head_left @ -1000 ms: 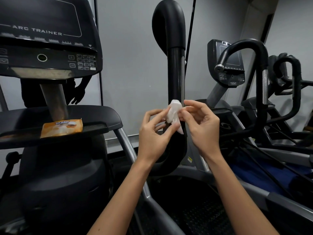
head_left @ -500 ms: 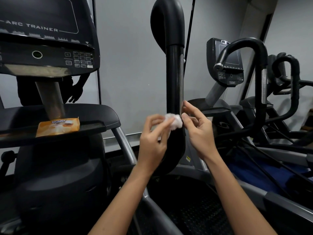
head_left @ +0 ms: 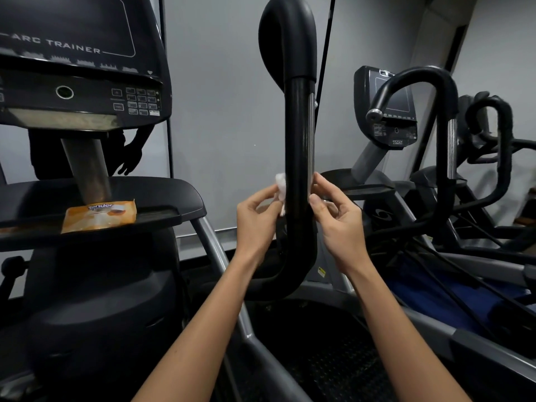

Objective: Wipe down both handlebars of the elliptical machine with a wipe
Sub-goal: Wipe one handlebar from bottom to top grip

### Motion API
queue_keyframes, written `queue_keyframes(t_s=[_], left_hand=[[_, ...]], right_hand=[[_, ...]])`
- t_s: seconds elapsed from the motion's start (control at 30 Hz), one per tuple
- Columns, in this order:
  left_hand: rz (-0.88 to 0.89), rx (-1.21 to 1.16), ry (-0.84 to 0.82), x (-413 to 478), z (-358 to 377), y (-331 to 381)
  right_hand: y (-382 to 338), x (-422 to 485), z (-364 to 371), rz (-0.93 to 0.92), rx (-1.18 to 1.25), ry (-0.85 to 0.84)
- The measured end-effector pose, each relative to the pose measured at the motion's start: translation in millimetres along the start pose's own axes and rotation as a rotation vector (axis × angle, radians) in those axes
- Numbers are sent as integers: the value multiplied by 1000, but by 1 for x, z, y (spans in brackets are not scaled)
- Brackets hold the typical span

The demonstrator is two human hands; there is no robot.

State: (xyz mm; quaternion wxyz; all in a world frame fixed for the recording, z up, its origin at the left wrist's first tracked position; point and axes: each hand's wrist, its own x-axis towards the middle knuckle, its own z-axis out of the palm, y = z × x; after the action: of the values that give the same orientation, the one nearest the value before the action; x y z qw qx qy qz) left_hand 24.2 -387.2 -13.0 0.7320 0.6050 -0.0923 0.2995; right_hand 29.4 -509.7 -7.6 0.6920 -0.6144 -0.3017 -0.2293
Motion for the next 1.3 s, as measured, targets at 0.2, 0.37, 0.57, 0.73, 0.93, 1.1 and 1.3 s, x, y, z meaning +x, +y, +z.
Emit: queue_keyframes(t_s=[0.2, 0.37, 0.57, 0.73, 0.93, 1.1, 1.3], left_hand=[[242, 98, 75, -22, 4, 3], [-26, 6, -94, 6, -1, -3], [-51, -40, -102, 7, -2, -6], [262, 124, 108, -31, 8, -2], [283, 204, 194, -2, 18, 15], [-230, -260, -178, 32, 15, 6], [-44, -163, -56, 20, 10, 7]], right_hand=[[1, 1, 1, 5, 8, 16], [3, 1, 1, 11, 24, 9], [1, 0, 2, 10, 23, 21], [3, 1, 0, 31, -1, 26], [1, 1, -1, 23, -7, 14], [-1, 2, 0, 30, 24, -11], [-5, 7, -11, 54, -93, -51]])
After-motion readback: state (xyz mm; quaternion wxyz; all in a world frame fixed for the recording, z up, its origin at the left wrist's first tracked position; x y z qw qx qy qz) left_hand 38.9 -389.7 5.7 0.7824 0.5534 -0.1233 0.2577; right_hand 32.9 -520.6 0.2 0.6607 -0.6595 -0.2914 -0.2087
